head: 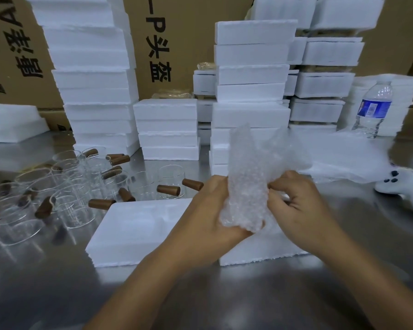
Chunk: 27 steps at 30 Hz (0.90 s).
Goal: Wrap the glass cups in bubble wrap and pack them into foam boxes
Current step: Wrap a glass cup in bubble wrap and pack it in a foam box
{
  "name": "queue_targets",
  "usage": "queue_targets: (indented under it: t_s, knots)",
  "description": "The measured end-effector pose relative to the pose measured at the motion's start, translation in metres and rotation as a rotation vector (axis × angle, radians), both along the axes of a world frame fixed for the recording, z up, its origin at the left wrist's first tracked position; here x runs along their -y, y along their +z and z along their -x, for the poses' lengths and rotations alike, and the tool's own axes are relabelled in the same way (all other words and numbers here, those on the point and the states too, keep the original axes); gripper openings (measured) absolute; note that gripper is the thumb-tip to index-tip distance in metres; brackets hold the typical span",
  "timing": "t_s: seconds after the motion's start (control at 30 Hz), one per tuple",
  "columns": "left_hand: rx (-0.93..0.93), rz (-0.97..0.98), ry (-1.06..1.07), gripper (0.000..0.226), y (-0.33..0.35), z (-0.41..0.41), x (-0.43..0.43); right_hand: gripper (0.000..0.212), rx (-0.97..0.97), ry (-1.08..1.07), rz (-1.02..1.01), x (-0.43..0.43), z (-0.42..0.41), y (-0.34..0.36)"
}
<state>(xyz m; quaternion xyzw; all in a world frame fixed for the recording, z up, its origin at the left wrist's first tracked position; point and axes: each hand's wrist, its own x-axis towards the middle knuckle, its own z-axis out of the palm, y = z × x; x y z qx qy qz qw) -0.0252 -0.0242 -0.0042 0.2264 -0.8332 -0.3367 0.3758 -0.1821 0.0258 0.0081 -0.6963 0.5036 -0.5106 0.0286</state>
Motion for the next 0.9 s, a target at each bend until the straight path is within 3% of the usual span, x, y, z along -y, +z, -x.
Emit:
queue_targets:
  t_s: [0.07,0.17,0.3,0.43,0.5,0.57,0.67,0.77,0.9]
  knots:
    - [0.0,0.014,0.042,0.049,-0.002,-0.001,0.002,0.012,0.199,0.025,-0.027,0.002,0.0,-0.003]
    - [-0.029,0.023,0.079,0.052,0.002,-0.002,0.001,0.028,0.355,0.091,-0.015,0.001,0.001,-0.003]
    - [-0.049,0.002,0.094,0.049,0.002,-0.003,0.003,0.024,0.172,0.067,0.053,-0.004,-0.003,0.001]
    - [-0.016,-0.004,0.094,0.037,0.005,-0.001,0.002,0.024,-0.156,-0.099,0.232,-0.004,-0.005,-0.001]
    - [-0.005,0.02,0.08,0.031,0.006,0.001,0.001,0.042,-0.264,-0.155,0.313,-0.003,-0.007,-0.003]
    - [-0.006,0.024,0.079,0.04,0.005,0.001,0.001,0.053,-0.281,-0.202,0.34,-0.001,-0.009,-0.004]
    - [-0.006,0.077,0.067,0.059,0.003,-0.002,-0.002,0.046,-0.026,-0.183,0.225,-0.004,-0.014,-0.001]
    - [0.027,0.129,0.055,0.074,0.004,-0.003,-0.005,0.019,0.28,-0.138,0.115,-0.007,-0.014,0.003]
    - [0.017,0.173,0.059,0.098,0.004,-0.002,-0.007,0.034,0.388,-0.094,0.095,-0.007,-0.011,0.006]
